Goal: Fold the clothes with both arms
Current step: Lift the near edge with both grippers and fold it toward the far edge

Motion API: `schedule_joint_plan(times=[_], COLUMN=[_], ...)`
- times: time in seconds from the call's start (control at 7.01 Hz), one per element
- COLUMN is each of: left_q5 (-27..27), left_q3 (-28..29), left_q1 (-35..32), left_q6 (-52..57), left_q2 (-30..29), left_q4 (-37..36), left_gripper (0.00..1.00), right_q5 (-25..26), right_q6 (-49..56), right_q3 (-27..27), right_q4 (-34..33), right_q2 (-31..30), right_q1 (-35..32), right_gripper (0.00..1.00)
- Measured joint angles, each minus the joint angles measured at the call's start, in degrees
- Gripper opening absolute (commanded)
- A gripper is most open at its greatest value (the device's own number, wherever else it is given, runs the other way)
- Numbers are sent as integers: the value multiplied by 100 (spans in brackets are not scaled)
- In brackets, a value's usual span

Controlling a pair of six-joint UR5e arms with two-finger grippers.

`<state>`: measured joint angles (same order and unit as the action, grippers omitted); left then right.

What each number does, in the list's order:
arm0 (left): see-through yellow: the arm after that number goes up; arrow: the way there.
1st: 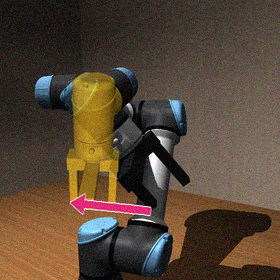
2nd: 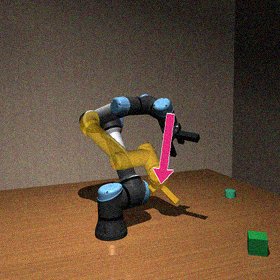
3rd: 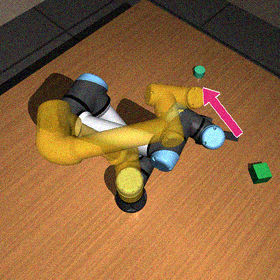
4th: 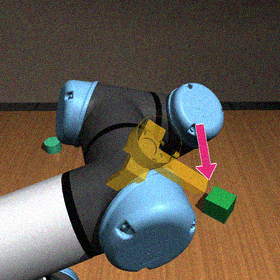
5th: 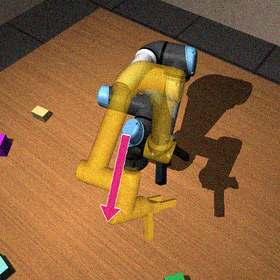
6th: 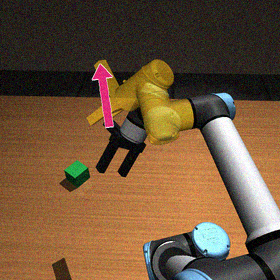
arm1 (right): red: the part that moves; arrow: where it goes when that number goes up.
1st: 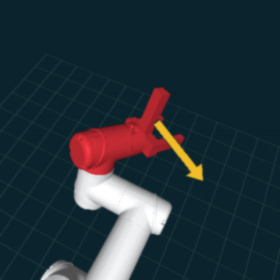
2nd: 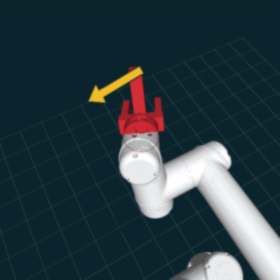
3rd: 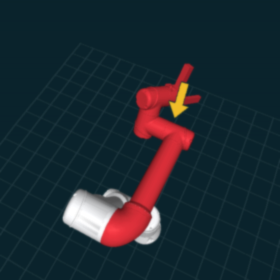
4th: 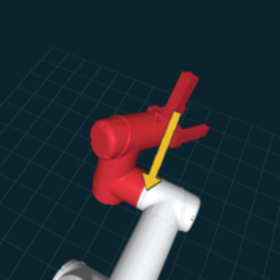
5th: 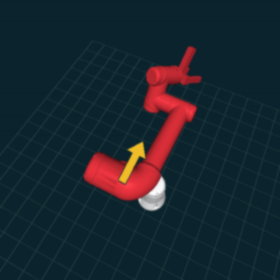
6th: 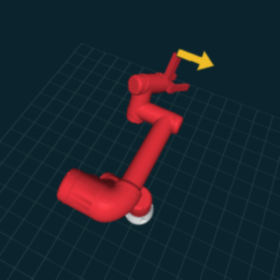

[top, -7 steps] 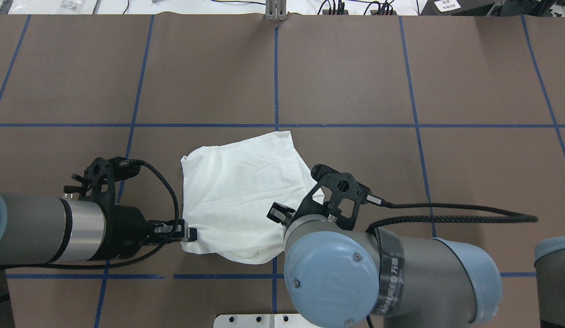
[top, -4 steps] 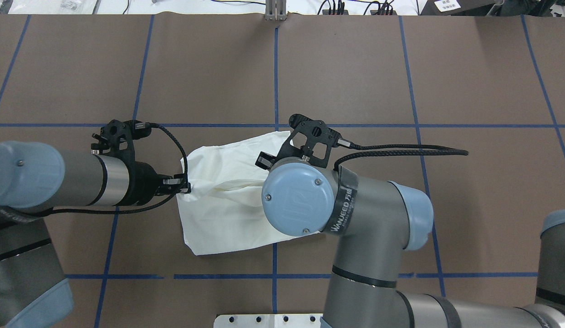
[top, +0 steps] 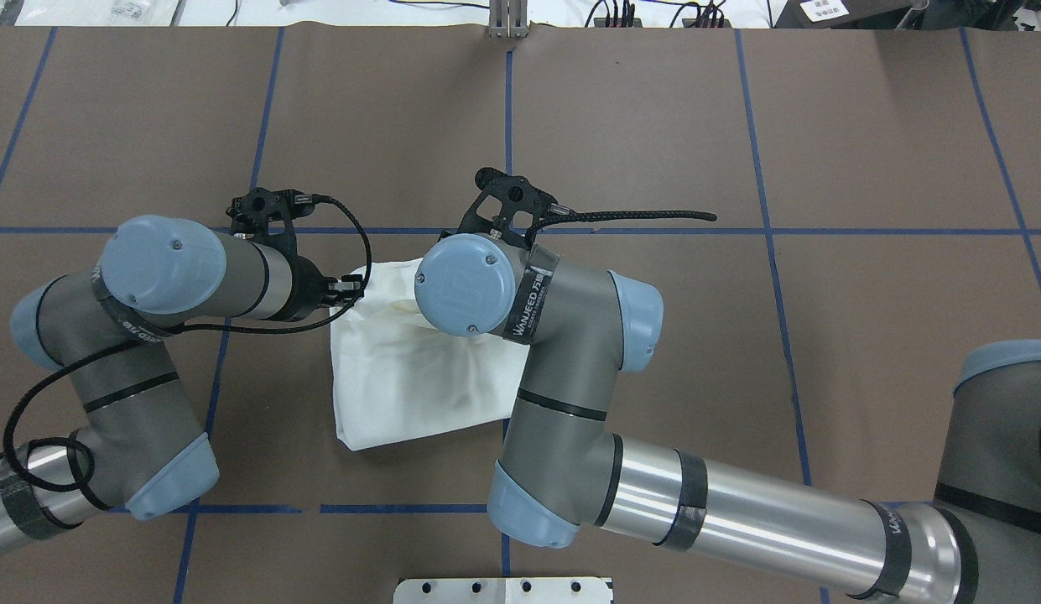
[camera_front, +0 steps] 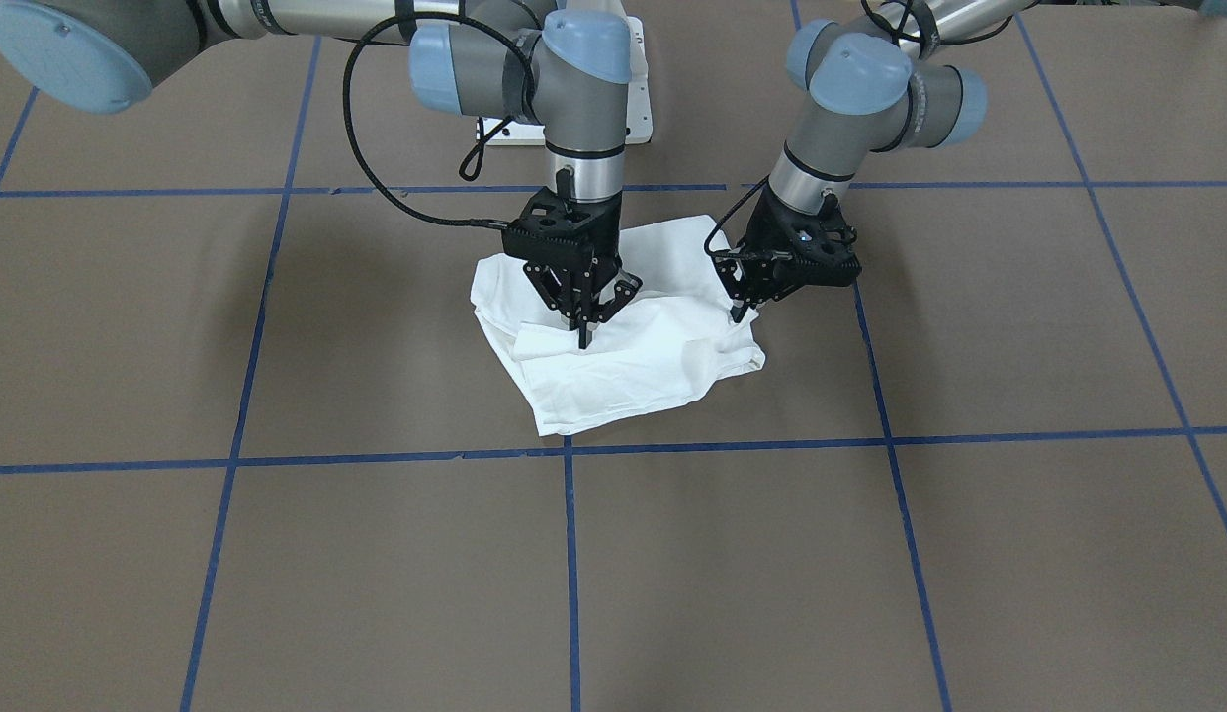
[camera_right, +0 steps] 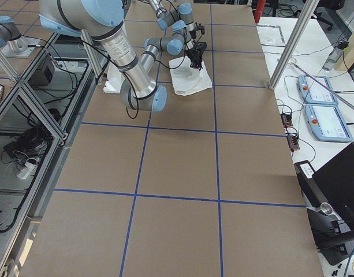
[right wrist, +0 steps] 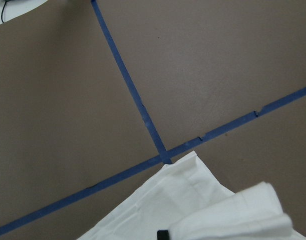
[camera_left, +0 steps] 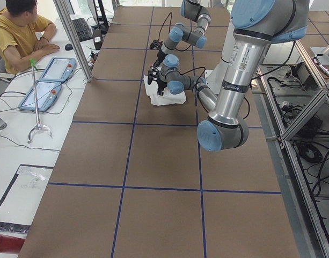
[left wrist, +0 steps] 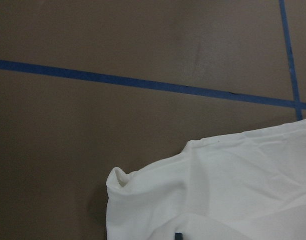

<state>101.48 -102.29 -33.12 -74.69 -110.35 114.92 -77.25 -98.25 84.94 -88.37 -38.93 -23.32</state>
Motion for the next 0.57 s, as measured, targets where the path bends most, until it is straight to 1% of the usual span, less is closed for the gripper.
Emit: schedule_joint_plan(times=[0.14, 0.29, 0.43, 0.57], left_q5=[-16, -21, -23, -23], left_q3=[63, 80, 101, 132], left_q1=[-6, -8, -10, -9], left_q6=[17, 22, 27, 29], left_q2=[-26, -35, -37, -39], left_q4=[3, 4, 4, 4], left_gripper=[0, 0, 1, 2], right_q5=[-1, 1, 7, 13], right_q6=[66, 126, 162, 176], right_q3=[-198, -306, -391, -474], right_q4=[119, 167, 219, 313], right_q2=[46, 54, 49, 36], right_q1=[-26, -36, -38, -41], right_gripper=[0, 4, 11, 14])
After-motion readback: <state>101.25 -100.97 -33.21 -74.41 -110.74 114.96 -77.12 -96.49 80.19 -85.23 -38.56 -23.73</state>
